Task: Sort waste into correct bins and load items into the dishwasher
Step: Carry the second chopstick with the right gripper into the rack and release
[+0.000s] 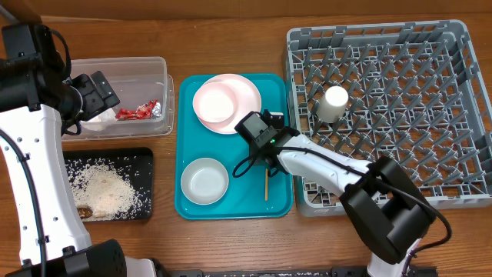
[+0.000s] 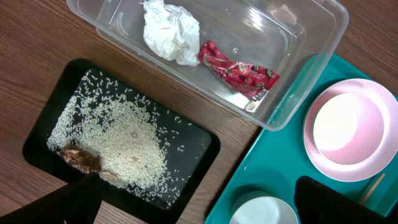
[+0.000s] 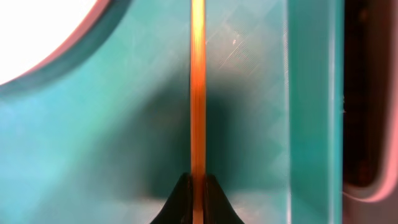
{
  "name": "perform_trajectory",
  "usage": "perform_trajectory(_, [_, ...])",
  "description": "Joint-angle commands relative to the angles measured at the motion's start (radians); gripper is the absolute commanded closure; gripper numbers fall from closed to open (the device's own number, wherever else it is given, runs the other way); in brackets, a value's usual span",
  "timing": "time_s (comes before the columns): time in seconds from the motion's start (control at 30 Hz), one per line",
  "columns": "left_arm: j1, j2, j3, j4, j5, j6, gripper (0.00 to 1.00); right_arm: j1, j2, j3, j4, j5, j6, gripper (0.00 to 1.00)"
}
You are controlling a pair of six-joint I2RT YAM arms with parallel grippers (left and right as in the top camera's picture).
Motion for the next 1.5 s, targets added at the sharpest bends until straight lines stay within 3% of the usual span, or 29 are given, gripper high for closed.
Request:
perform_trajectory(0.0, [0.005,0.005,0.000,0.001,0.007,-0.014,0.00,-0.025,-0.113,0.071,0.001,0.092,-0.068,0.96])
perform_trajectory(0.37, [0.005,0.005,0.000,0.001,0.007,-0.014,0.00,-0.117,-0.350,0.112,-0.020,0.185,-0.267,0.96])
perform_trajectory(0.57, [0.005,0.005,0.000,0.001,0.007,-0.014,0.00,-0.200,-0.361,0.109,-0.034,0.168,-0.499,0.96])
perform_trajectory(0.73, [0.005,0.005,0.000,0.001,0.007,-0.014,0.00,-0.265,-0.357,0.106,-0.065,0.058,-0.591,0.96])
perform_trajectory(1.07, [0.005,0.005,0.000,0.001,0.007,-0.014,0.00,-0.322,-0.355,0.062,-0.058,-0.088,-0.599,0.96])
perform_trajectory(1.47, [0.005,0.005,0.000,0.001,0.007,-0.014,0.00,-0.322,-0.354,0.062,-0.058,-0.098,-0.594,0.96])
